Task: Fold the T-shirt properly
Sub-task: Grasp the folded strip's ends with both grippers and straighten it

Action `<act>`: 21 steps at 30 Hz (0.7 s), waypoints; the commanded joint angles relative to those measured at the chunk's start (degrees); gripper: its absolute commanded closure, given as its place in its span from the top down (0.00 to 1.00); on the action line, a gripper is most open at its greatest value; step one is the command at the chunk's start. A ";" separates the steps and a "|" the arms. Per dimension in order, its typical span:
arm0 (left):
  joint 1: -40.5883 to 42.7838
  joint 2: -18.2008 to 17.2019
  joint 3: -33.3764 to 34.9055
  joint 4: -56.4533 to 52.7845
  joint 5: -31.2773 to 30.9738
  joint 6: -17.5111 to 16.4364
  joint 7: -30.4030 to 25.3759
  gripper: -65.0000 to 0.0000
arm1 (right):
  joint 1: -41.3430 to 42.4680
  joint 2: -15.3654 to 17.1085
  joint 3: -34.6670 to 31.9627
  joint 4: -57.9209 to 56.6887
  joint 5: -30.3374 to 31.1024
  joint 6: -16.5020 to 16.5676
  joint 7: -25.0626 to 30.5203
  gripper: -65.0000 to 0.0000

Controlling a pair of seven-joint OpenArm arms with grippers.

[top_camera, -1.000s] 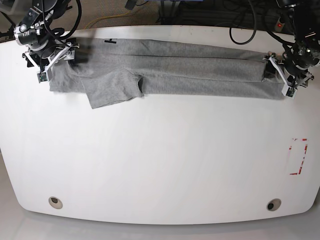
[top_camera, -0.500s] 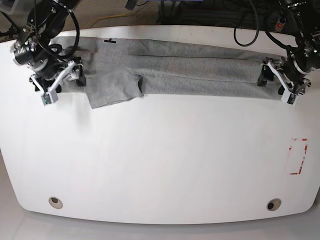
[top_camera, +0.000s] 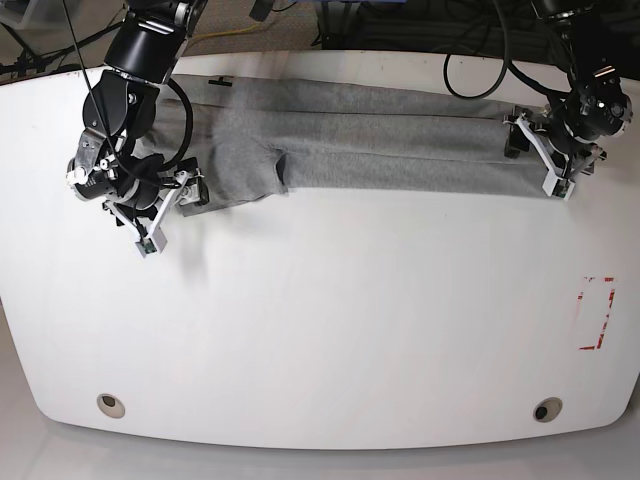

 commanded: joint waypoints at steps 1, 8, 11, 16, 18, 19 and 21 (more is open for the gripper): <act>-0.24 -0.92 -0.31 0.77 -0.67 -0.10 -2.87 0.69 | 1.74 0.85 0.09 -1.41 0.32 0.08 2.44 0.78; -0.15 -1.09 -0.58 0.60 -0.67 -0.10 -3.48 0.69 | 1.83 0.93 0.00 -7.65 0.23 0.08 6.92 0.74; -0.15 -1.09 -0.58 0.60 -0.58 -0.10 -3.48 0.69 | 1.65 0.93 0.00 -8.80 0.23 0.08 7.72 0.54; -0.24 -1.09 -0.31 -0.72 -0.58 -0.10 -3.48 0.69 | 1.39 0.76 0.09 -5.98 0.67 0.08 7.54 0.10; -0.42 -1.09 -0.23 -2.30 -0.58 -0.01 -3.57 0.69 | 0.16 0.67 0.17 -2.55 0.76 0.08 7.45 0.00; -0.42 -1.09 -0.23 -3.53 -0.58 -0.01 -3.57 0.69 | -0.55 0.67 0.17 0.70 0.76 0.08 7.10 0.00; -0.50 -1.09 -0.23 -4.94 -0.58 -0.01 -3.66 0.69 | -1.43 0.67 0.17 5.36 0.76 0.08 5.52 0.00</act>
